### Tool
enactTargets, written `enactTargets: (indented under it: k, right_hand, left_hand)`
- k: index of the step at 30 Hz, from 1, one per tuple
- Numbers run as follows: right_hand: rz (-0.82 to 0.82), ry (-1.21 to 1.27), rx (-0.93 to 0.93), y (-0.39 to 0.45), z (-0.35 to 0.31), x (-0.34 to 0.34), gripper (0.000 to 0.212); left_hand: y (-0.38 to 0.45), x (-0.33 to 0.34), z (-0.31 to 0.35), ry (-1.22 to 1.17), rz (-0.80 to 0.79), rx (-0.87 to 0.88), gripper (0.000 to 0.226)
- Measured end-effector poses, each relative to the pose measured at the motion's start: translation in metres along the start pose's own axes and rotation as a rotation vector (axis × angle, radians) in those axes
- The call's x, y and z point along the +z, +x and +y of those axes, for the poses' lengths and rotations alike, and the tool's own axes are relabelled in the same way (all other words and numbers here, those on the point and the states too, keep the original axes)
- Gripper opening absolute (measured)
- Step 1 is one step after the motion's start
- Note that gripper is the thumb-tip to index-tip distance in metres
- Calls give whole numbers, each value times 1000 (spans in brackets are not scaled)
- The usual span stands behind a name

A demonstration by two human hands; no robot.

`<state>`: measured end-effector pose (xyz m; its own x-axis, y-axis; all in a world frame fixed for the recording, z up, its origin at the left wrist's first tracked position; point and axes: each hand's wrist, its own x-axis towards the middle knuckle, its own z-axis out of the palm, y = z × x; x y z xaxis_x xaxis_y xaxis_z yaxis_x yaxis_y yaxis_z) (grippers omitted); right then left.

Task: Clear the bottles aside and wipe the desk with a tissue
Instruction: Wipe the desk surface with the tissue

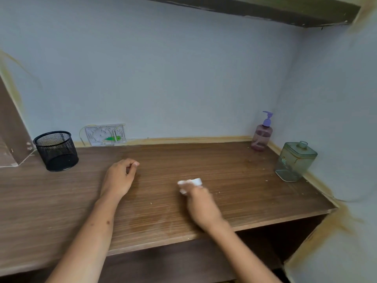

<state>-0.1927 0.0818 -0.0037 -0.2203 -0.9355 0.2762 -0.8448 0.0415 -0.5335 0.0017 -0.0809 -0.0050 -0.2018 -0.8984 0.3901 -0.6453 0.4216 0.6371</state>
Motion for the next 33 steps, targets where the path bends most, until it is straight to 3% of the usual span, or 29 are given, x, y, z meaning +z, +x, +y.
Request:
enactTargets:
  k: [5,11,18,25,28,33]
  right_hand:
    - [-355,68,-410,-23,-64,33,51]
    - [-428,76,-485,-28,-28,12,57]
    - [-318,-29,-299,-25,41,-46,48]
    - [-103,-187,203,-25,124,-112,48]
    - [-23,-200,351,-34,123,-111,44]
    - [83,-209,362,-46,76,-80,52]
  left_hand:
    - [0,1,-1,-44,23,-17,18]
    - [-1,0,-2,-50,14,-7,20]
    - [-1,0,0,-36,4,7,22]
    - [0,1,-4,-27,5,31,21]
    - [0,1,-2,-25,5,34,21]
    - [1,2,-5,-13,-8,28,22]
